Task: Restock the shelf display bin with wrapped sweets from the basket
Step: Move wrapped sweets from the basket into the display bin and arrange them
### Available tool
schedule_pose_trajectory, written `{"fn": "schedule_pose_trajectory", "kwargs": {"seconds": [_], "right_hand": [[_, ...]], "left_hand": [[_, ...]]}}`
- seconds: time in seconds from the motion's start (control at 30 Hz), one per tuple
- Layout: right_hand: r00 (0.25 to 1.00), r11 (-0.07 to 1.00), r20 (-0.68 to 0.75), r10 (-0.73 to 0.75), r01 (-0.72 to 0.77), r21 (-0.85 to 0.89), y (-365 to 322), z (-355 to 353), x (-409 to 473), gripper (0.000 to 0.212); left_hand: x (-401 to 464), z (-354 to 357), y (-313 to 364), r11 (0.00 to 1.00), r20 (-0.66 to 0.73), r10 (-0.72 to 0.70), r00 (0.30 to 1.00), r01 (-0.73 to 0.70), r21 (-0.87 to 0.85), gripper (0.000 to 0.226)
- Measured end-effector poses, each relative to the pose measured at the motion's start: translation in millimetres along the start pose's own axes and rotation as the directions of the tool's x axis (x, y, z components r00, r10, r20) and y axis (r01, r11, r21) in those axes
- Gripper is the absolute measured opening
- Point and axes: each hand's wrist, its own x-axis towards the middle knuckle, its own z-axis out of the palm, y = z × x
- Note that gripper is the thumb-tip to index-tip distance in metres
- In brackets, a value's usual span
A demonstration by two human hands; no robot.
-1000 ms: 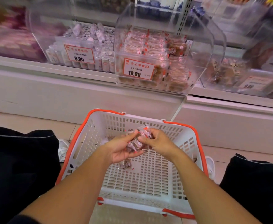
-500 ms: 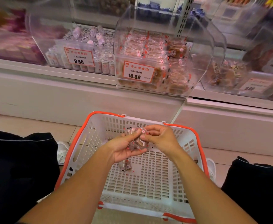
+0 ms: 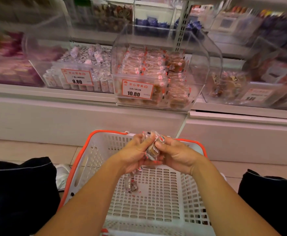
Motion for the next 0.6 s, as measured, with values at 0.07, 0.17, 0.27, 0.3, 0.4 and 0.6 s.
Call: {"fn": "schedule_pose_trajectory", "kwargs": {"seconds": [0.07,0.17,0.27,0.3,0.4,0.6], "right_hand": [[0.999,1.000,0.036,0.002,-0.001,-0.022,-9.9,3.6,-6.4,0.053],[0.999,0.990,-0.026,-0.044,0.040,-0.132,-29.5,14.6,-18.1,0.051],[0.982,0.956,-0.099,-0.163,0.132,-0.263,-52.5,29.2,-35.3,0.053],[0.970,0.937,-0.112,-0.214,0.172,-0.302,-62.9,34.6,-42.0,0.055],[0.915,0.863,-0.111,-0.388,0.318,-0.392,-108.6,49.4,-64.9,0.062],[0.856,0.194,0.062,-0.513,0.186,-0.963,-241.0,71.9,-62.7,0.074]], "left_hand": [[-2.9,8.3,6.1,1.000,-0.046,0.017,0.999,-0.017,-0.002,0.106],[-5.7,23.6,16.3,0.998,-0.096,0.068,0.993,-0.068,0.009,0.104],[-10.9,40.2,37.9,0.992,-0.087,0.068,0.994,-0.058,0.112,0.092],[-15.1,44.3,48.5,0.987,-0.053,0.039,0.998,-0.030,0.160,0.089],[-27.8,57.2,90.7,0.945,-0.056,0.023,0.998,-0.004,0.327,0.094],[-34.9,65.7,195.3,0.326,0.124,0.716,0.687,-0.485,0.812,0.030]]}}
